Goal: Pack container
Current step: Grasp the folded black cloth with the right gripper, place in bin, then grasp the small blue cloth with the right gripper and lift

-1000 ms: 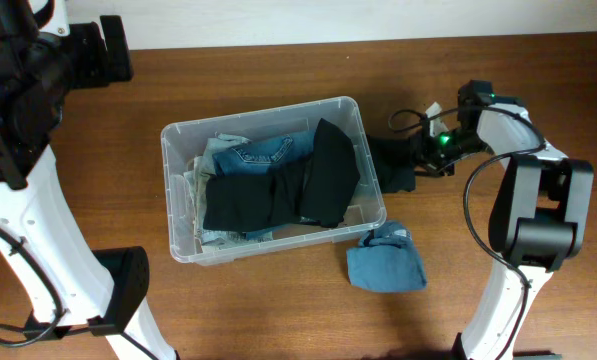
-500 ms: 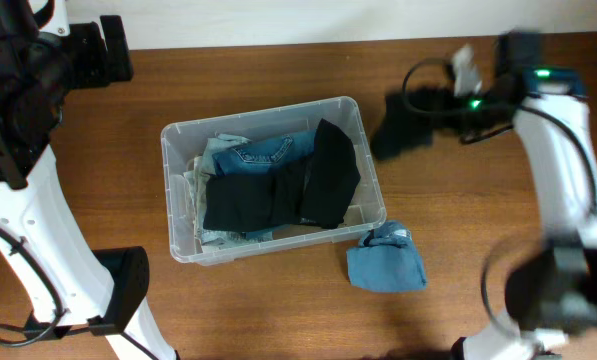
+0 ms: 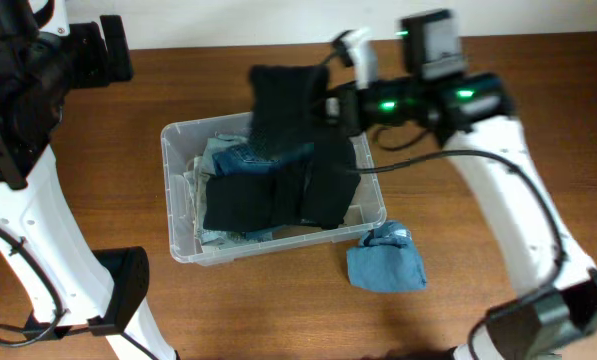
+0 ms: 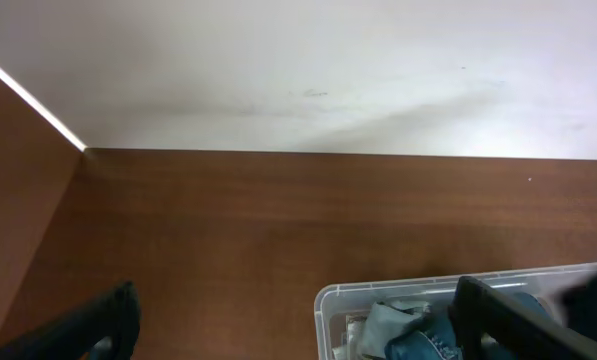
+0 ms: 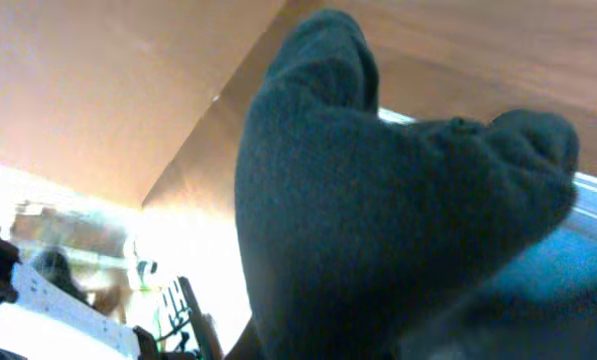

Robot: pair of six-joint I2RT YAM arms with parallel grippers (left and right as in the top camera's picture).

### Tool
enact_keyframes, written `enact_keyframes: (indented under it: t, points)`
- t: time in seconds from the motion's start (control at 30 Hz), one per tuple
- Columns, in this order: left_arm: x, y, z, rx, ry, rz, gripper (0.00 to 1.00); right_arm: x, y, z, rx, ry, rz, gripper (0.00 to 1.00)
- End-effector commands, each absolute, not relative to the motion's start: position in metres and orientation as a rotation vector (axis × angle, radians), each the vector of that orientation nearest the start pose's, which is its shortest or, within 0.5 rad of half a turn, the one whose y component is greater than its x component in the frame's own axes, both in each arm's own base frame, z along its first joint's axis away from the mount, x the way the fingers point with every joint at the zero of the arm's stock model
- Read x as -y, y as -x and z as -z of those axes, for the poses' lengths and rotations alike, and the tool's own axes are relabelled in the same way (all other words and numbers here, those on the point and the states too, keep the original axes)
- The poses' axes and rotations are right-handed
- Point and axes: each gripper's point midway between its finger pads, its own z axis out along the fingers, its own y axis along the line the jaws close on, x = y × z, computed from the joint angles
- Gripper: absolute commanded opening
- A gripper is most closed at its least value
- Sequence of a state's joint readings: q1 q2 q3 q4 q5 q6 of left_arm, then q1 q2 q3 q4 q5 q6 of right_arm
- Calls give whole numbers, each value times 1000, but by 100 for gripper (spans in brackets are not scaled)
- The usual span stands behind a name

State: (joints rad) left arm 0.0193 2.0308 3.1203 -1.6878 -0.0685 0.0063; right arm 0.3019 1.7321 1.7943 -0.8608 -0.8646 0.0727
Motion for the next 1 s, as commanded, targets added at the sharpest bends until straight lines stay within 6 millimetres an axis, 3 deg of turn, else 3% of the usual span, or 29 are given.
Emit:
enact_keyframes:
  t: [0.0,0.17,0.2,0.23,0.27,0.33,0.37,0.5,0.63,0.7,0.73,0.77,0.83,0.87,0.93,0.97]
  points:
    - [-22,-398,-460,-2156,65,-97,99,-283,-382,-272,-2287,731,-1243,4]
    - [-22,-398,-460,-2156,65,-97,99,-282,-403,-182,-2524,644,-1201,4]
    - [-22,-398,-460,-2156,65,-97,99,-272,-407,-148,-2643,590,-1098,4]
    - [-22,-398,-460,-2156,65,-97,99,-268,-408,-138,-2683,569,-1060,4]
    - [-22,-398,-460,-2156,64,-97,100,-253,-409,-111,-2800,493,-921,4]
    - [-22,-398,-460,-2156,64,-97,99,-229,-413,-87,-2893,431,-682,4]
    - [-22,-398,-460,-2156,64,-96,99,-224,-414,-85,-2903,426,-639,5]
    - [-22,-398,-460,-2156,64,-96,99,-222,-412,-113,-2867,436,-635,38]
    - [-22,-398,-460,-2156,64,-97,99,-214,-407,-205,-2709,449,-643,61]
    - [-22,-398,-460,-2156,64,-96,99,-200,-404,-241,-2647,397,-646,81]
    - [-22,-398,-460,-2156,64,-96,99,-190,-403,-256,-2625,357,-645,83]
    - [-22,-398,-460,-2156,65,-97,99,-170,-400,-276,-2595,291,-636,88]
    - [-22,-398,-460,-2156,64,-97,99,-142,-393,-294,-2576,212,-614,90]
    - [-22,-398,-460,-2156,65,-97,99,-100,-378,-307,-2584,94,-575,92]
    - [-22,-398,-460,-2156,64,-97,99,-68,-364,-310,-2609,30,-534,92]
    - [-22,-398,-460,-2156,64,-97,99,-41,-349,-309,-2645,-21,-500,92]
